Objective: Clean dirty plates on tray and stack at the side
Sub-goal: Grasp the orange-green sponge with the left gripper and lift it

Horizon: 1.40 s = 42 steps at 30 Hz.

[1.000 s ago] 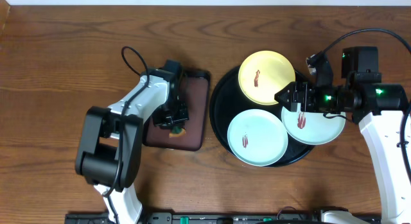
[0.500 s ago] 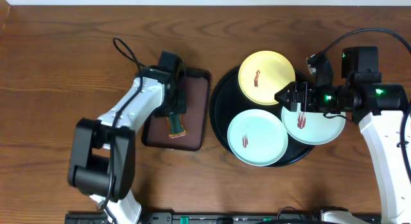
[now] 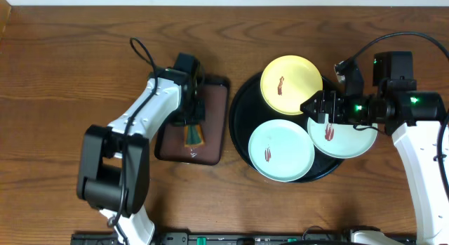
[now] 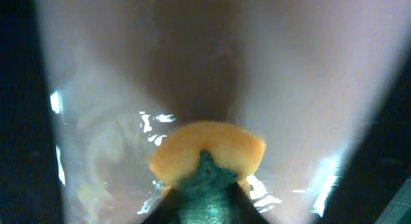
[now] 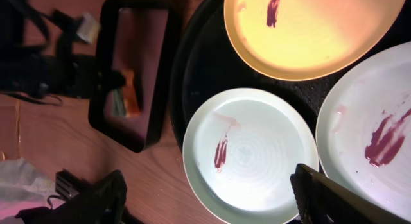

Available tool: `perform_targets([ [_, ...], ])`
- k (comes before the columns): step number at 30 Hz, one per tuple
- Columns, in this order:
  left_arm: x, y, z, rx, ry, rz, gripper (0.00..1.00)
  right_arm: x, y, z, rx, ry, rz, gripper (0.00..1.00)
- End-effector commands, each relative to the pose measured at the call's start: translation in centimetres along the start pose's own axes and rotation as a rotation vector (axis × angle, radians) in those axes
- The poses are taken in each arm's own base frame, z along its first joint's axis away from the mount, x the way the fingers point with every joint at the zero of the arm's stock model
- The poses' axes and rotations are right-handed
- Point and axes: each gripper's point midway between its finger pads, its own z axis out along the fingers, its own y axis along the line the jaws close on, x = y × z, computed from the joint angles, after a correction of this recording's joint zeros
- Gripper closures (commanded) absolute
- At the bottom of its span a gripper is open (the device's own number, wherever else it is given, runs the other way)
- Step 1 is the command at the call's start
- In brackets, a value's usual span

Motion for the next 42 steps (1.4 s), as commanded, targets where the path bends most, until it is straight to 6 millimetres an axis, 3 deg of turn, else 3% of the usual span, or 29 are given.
perform_targets([
  [1, -1.5, -0.8, -3.5, 0.044, -0.092, 0.021, 0.44, -0.3, 0.6, -0.2, -0.009, -0.008, -0.013, 0.19],
  [6, 0.1, -0.4, -2.1, 0.027, -0.038, 0.019, 0.43, -0.3, 0.6, -0.2, -0.009, -0.009, -0.014, 0.18],
  [12, 1.1, -1.1, 1.3, 0.038, -0.059, 0.060, 0.43, -0.4, 0.5, -0.2, -0.002, -0.012, -0.016, 0.18],
  [15, 2.2, -1.7, 3.2, 0.039, -0.053, 0.092, 0.61, -0.4, 0.5, -0.2, -0.002, -0.012, -0.015, 0.18],
  [17, 3.0, -1.9, 4.0, 0.032, -0.034, 0.107, 0.87, -0.3, 0.5, -0.2, -0.001, -0.008, -0.013, 0.20],
  [18, 3.0, -1.9, 4.0, 0.031, -0.031, 0.106, 0.93, -0.3, 0.5, -0.2, -0.001, -0.008, -0.013, 0.21],
  [21, 2.8, -1.9, 3.5, 0.031, -0.031, 0.101, 0.92, -0.1, -0.2, -0.2, 0.039, -0.003, 0.016, 0.29],
  [26, 0.6, -1.8, -1.2, 0.038, -0.053, 0.040, 0.93, 2.5, -2.9, 1.6, 0.153, 0.074, 0.077, 0.46],
  [28, 0.4, -2.0, -1.8, 0.039, -0.055, 0.041, 0.91, 3.3, -3.6, 3.1, 0.160, 0.084, 0.075, 0.51],
  [31, 0.5, -1.9, -1.6, 0.036, -0.049, 0.040, 0.58, 4.6, -4.3, 4.4, 0.174, 0.111, 0.095, 0.52],
  [33, 0.5, -1.9, -1.3, 0.035, -0.048, 0.040, 0.47, 5.5, -5.3, 4.7, 0.219, 0.128, 0.130, 0.50],
  [35, 0.1, -2.0, -0.6, 0.041, -0.063, 0.042, 0.47, 6.4, -6.7, 4.6, 0.296, 0.141, 0.181, 0.49],
  [42, 0.0, -1.7, 3.1, 0.025, -0.020, 0.038, 0.62, 7.3, -6.8, 4.5, 0.299, 0.175, 0.197, 0.48],
])
